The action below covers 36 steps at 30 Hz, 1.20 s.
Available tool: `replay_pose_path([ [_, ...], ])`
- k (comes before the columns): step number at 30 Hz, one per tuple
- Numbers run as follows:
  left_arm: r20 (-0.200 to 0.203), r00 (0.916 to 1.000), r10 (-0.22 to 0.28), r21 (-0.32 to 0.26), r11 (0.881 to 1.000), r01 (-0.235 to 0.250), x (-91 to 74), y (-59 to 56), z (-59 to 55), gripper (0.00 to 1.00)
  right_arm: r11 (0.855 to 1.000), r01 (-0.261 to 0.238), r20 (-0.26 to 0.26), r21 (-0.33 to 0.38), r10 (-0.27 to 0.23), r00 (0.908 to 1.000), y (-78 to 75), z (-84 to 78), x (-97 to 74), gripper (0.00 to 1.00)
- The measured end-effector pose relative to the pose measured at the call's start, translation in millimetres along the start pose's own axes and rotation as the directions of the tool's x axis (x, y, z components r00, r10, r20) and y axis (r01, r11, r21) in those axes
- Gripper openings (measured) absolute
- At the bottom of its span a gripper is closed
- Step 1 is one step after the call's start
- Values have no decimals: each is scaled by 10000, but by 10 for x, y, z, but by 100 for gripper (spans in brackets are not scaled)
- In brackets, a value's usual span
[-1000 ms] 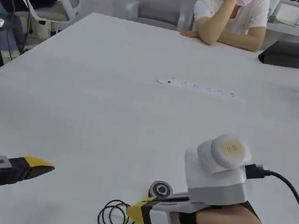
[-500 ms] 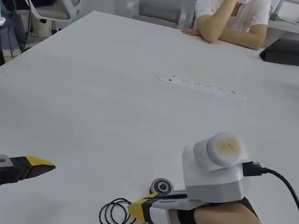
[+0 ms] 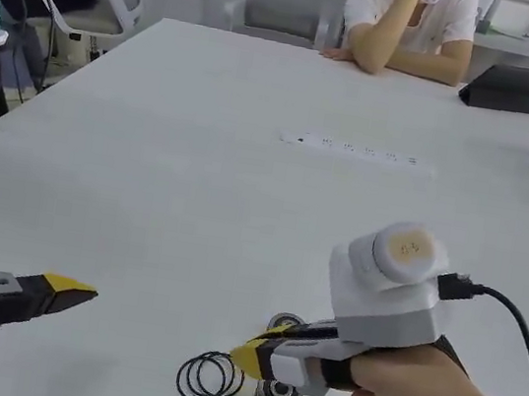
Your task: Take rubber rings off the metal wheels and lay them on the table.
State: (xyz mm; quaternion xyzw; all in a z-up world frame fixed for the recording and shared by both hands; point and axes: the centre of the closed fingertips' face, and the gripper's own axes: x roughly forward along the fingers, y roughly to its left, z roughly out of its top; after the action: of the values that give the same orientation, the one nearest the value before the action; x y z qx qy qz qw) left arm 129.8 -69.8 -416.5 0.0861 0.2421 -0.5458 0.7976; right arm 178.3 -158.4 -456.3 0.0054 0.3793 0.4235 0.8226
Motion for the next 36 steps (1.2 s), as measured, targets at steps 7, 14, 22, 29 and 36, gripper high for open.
replay_pose_path([
  [7,65,10000,23,120,9999,-24,1,4,79,99,9994,226,768,271,-246,9967,-111,177,-130,10],
  [14,137,9999,6,447,9990,-12,8,36,234,99,9954,638,1568,711,-743,9848,-305,350,-313,11],
  [22,427,9990,105,786,9968,-138,-10,114,427,99,9870,1374,1592,832,-1493,9759,-511,343,-431,11],
  [29,667,9977,95,1225,9923,-177,-16,161,637,97,9823,1698,1254,796,-1789,9758,-626,252,-466,13],
  [36,646,9979,-26,1827,9831,-92,8,183,792,95,9786,1902,952,786,-1973,9757,-690,161,-507,14],
])
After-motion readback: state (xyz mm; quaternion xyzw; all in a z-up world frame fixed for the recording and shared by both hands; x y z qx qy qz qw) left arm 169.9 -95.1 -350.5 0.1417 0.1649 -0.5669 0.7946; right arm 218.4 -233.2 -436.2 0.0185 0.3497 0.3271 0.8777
